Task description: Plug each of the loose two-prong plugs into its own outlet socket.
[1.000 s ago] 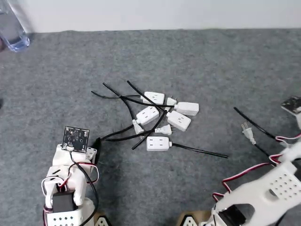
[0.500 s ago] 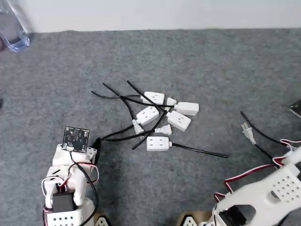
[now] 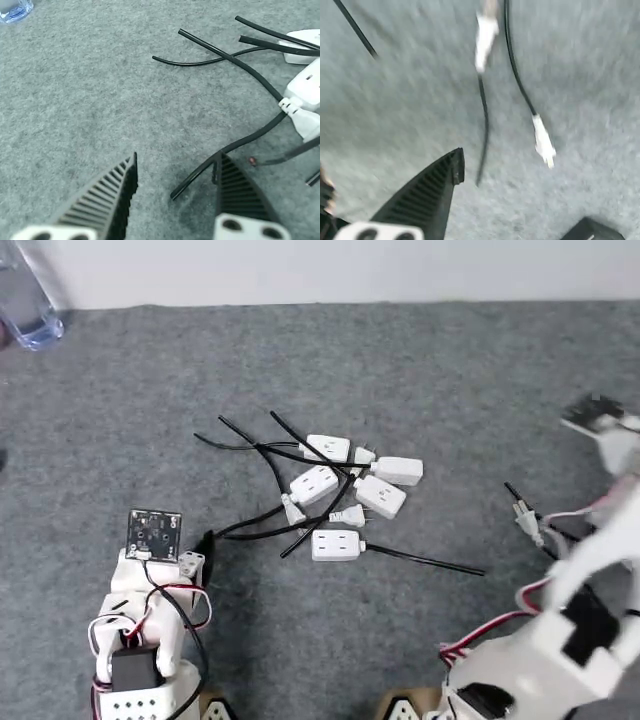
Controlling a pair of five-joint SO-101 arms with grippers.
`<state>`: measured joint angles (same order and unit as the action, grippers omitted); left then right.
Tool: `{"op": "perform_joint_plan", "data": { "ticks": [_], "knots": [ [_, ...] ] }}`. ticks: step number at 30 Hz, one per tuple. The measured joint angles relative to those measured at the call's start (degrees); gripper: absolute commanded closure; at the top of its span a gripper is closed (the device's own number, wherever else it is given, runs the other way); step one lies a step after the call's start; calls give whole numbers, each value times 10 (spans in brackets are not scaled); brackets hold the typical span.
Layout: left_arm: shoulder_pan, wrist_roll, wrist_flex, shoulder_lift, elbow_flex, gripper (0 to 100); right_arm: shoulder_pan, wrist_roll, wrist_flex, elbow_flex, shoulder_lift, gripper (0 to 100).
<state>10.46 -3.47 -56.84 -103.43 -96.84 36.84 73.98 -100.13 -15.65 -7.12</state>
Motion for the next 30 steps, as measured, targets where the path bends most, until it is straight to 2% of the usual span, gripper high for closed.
{"op": "perform_joint_plan", "data": {
  "ticks": [3,7,13,21,24,30],
  "knots": [
    [0,4,0,0,0,758,-75,-73,0,64,53,436],
    [0,50,0,0,0,758,-179,-176,9,178,128,516],
    [40,161,25,0,0,757,-289,-352,133,396,286,619],
    [54,173,33,0,0,760,-396,-542,313,690,484,621],
    [57,173,33,0,0,760,-407,-571,377,775,535,622],
    [57,173,25,0,0,758,-415,-577,473,910,608,622]
  ]
}}
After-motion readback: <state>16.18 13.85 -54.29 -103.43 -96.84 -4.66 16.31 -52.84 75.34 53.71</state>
